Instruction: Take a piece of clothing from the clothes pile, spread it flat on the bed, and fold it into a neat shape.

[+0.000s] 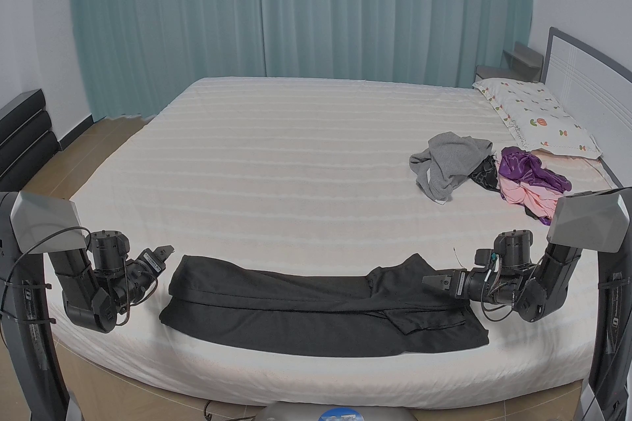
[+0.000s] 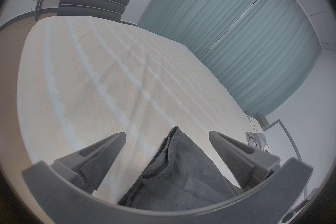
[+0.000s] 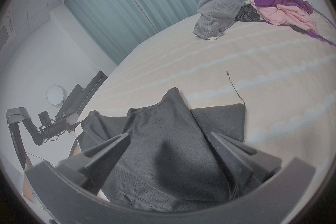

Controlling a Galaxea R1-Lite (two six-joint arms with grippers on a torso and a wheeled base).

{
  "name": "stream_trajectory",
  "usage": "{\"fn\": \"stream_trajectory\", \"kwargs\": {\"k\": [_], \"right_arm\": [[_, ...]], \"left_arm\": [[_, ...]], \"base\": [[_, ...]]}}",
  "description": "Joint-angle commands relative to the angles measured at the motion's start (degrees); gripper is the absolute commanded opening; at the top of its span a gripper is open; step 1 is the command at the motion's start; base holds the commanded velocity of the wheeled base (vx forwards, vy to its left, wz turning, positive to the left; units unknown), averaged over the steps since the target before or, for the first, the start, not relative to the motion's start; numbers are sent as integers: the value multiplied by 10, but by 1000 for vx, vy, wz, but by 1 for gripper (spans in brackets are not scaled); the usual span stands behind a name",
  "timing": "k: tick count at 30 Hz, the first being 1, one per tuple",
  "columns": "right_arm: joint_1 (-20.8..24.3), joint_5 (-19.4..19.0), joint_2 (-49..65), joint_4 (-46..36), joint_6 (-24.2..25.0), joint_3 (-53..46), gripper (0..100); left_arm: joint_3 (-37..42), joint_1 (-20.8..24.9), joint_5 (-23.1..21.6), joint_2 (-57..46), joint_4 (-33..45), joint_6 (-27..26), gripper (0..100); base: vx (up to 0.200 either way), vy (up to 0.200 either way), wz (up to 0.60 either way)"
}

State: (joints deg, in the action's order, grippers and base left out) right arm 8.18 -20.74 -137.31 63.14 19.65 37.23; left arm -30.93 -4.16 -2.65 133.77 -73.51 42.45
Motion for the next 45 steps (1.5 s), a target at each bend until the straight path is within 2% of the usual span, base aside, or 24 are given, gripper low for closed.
{"fn": "stream_trajectory", "kwargs": {"k": [1, 8, 17, 29, 30, 37, 39, 41, 42, 45], "right_arm": [[-2, -1, 0, 0, -1, -1, 0], [-21, -3, 19, -4, -15, -48, 0], [-60, -49, 66, 1, -16, -95, 0], [-61, -48, 61, 3, -16, -113, 0], [-61, -48, 59, 3, -16, -113, 100], [-55, -46, 73, 4, 21, -117, 100], [-46, -41, 97, 5, 63, -132, 100], [-30, -24, 123, 12, 117, -152, 100], [-28, -17, 126, 14, 126, -155, 100], [-4, 40, 135, 16, 169, -162, 100]], "left_arm": [[2, -1, 0, 3, 0, 0, 100], [3, -1, 1, 6, -1, 0, 100], [9, 0, 3, 2, -1, -2, 100], [41, 9, 0, -14, 0, -5, 100], [43, 10, 0, -15, 1, -6, 100], [62, 28, 0, -13, 7, -16, 100], [63, 35, 0, -11, 7, -16, 100], [54, 38, 0, -9, 7, -16, 100], [53, 38, 0, -7, 7, -16, 100], [36, 42, 4, 15, 7, -17, 100]], "base": [[0, 0, 0], [0, 0, 0], [0, 0, 0], [0, 0, 0], [0, 0, 0], [0, 0, 0], [0, 0, 0], [0, 0, 0], [0, 0, 0], [0, 0, 0]]}}
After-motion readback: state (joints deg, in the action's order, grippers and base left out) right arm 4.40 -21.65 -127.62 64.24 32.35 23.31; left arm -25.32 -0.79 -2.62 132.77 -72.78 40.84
